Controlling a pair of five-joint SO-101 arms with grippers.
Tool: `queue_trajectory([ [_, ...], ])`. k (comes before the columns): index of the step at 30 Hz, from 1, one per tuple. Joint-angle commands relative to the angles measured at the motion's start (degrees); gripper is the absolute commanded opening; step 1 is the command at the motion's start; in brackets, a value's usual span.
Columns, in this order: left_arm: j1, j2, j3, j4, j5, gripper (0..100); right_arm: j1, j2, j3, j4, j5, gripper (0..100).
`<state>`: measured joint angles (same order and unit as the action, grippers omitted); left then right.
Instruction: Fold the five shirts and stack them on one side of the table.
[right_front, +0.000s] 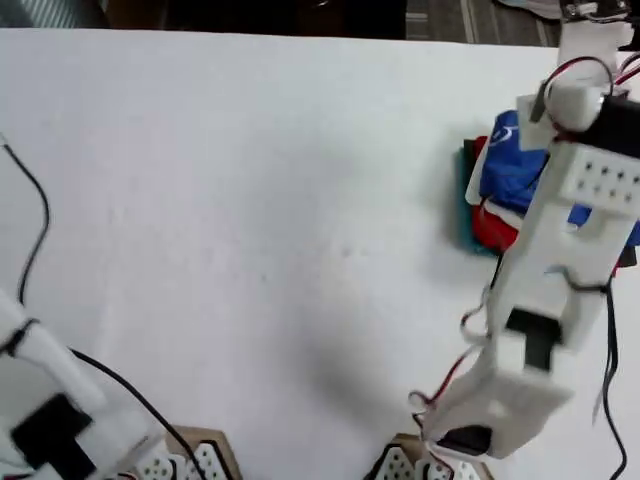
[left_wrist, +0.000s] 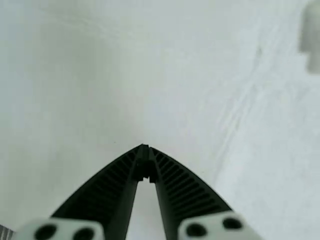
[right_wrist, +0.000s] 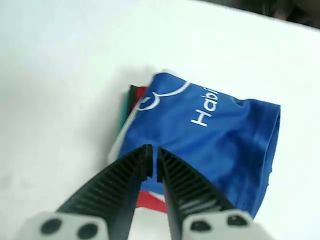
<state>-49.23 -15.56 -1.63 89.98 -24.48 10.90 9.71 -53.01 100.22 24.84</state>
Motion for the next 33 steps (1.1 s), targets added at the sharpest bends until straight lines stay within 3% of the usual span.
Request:
queue_trajectory([
  [1, 7.91, -10.90, 6.90, -1.49, -1.49, 3, -7.60, -19.65, 16.70, 1.19, -0.70, 2.1],
  [4, 14.68, -20.13, 21.49, -6.42, -1.49, 3, -12.53, -30.81, 34.81, -0.84, -0.97, 2.1],
  [9, 20.04, -36.40, 49.54, -17.76, -1.41, 3, -10.24, -49.45, 68.66, -12.09, -0.97, 2.1],
  [17, 27.34, -63.03, 75.03, -20.04, -1.41, 3, -11.21, -85.67, 116.92, -34.15, -0.44, 2.1],
  [20, 27.78, -72.62, 84.79, -23.65, -1.32, 3, -12.09, -97.71, 132.04, -37.93, -0.44, 2.1],
  [24, 27.43, -86.24, 97.80, -25.49, -1.58, 3, -12.00, -113.36, 146.37, -35.47, -0.88, 2.1],
  [28, 27.78, -89.23, 97.19, -22.59, -1.14, 3, -12.26, -110.29, 150.07, -38.46, -1.85, 2.1],
  [33, 28.48, -88.88, 97.01, -22.24, -1.05, 3, -11.30, -109.76, 150.15, -40.40, -20.22, 2.1],
])
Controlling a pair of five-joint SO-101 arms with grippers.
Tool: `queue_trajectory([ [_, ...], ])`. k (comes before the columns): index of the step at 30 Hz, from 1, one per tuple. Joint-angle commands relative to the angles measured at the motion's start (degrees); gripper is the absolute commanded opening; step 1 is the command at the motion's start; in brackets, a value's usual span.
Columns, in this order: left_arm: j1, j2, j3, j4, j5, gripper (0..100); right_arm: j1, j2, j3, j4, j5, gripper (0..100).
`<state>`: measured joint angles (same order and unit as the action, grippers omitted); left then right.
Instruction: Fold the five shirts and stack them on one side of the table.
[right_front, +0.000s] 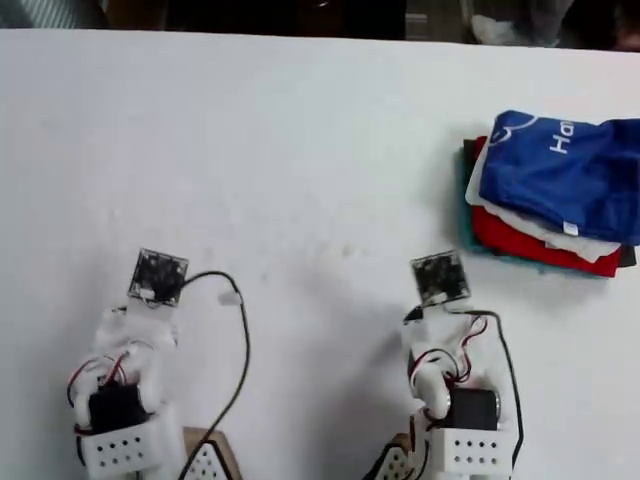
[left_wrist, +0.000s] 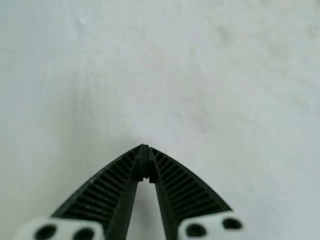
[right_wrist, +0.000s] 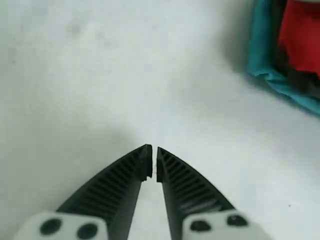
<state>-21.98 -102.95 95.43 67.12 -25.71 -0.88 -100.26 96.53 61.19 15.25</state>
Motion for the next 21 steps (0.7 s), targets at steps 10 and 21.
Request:
queue_trajectory([
  [10, 21.89, -1.41, 1.63, 6.59, 32.88, 3, -4.62, -0.48, 0.53, 10.24, -8.09, 2.1],
  [21, 22.51, -1.23, 1.63, 6.42, 19.96, 3, 1.80, -1.19, 0.53, 10.59, -8.00, 2.1],
])
